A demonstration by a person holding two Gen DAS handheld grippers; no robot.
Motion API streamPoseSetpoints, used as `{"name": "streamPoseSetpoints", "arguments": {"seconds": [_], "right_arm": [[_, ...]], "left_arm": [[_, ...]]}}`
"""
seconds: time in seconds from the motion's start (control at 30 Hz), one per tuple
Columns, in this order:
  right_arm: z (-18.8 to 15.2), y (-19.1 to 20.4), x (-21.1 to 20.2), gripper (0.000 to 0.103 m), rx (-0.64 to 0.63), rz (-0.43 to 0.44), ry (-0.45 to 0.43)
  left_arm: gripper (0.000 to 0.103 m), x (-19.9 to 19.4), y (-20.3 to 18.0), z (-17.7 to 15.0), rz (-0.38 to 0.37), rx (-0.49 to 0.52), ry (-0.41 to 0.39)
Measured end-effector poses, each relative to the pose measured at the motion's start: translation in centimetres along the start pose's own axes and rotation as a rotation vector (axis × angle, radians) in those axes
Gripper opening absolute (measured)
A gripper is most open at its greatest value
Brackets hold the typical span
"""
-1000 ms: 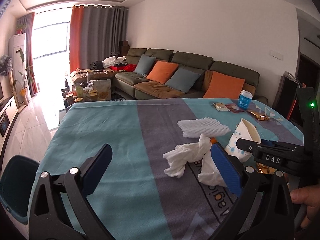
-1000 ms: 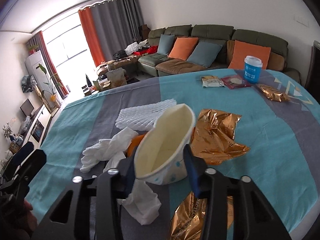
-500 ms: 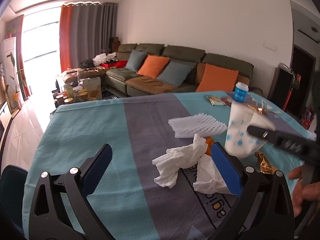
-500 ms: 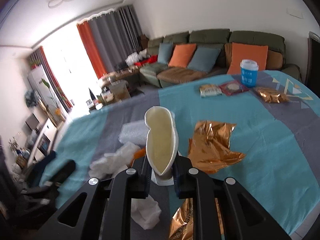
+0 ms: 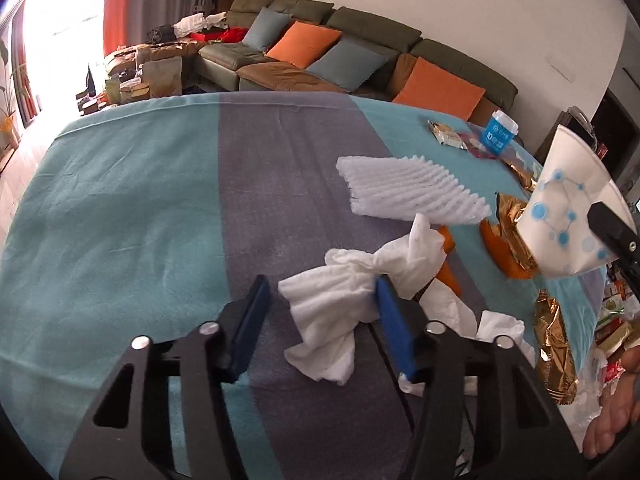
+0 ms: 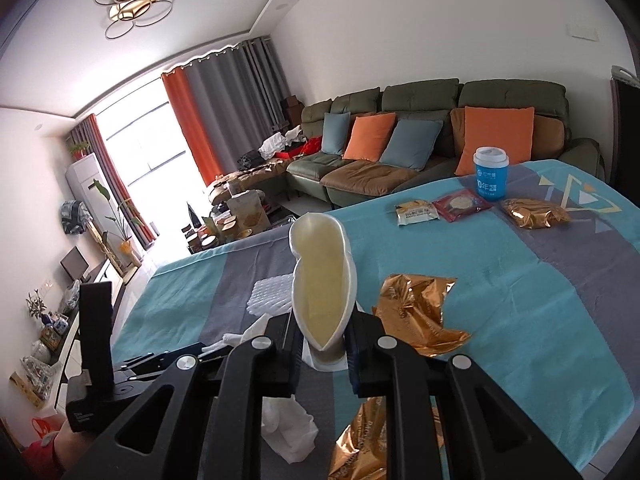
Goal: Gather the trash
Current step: 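Carry the tissue and paper cup over the teal bin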
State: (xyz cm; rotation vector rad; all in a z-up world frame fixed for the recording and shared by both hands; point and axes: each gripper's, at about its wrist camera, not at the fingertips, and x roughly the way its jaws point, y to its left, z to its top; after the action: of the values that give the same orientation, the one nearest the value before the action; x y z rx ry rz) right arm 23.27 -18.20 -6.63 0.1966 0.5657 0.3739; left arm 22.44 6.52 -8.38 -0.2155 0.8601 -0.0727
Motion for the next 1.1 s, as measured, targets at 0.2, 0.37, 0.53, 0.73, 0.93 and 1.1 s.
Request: {"name": "streamPoseSetpoints", "arguments": {"seconds": [0.2,0.37,0.53,0.73,0.93,1.1], "right_arm": [[-0.1,0.0,-0.4,0.017,0.005,0.006,-0.006],[-0.1,0.4,-0.9,0.017,-0.005,0.013,-0.019],[0.1,1.6,-1.7,0.017,-0.036,0.044,-0.045],[0.2,4.6,-2.2,0.017,-0.095,0.113,-0.054],[0.0,8.4,-2.3,0.017,-0.173,0.214,-0.044],[-0.1,12.1,-1.7,0.017,-0.244,0.32,-0.019]], "left_arm": [[0.012,0.5,-0.3,-0.4,-0.063,-0.006,0.01],[0.01,-1.7,-0.1,-0.7,-0.064,-0.02,-0.072],[0.01,-6.2,0.9,-0.9,-0.04,-0.043,-0.174],[0.01,-12.5,2.6,-2.1,0.062,-0.05,-0.288],[0.01,-18.1,5.2,-4.1,0.171,-0.102,-0.369],[0.01,-21.8,7.5,-5.7,0.236,-0.148,-0.418]]}}
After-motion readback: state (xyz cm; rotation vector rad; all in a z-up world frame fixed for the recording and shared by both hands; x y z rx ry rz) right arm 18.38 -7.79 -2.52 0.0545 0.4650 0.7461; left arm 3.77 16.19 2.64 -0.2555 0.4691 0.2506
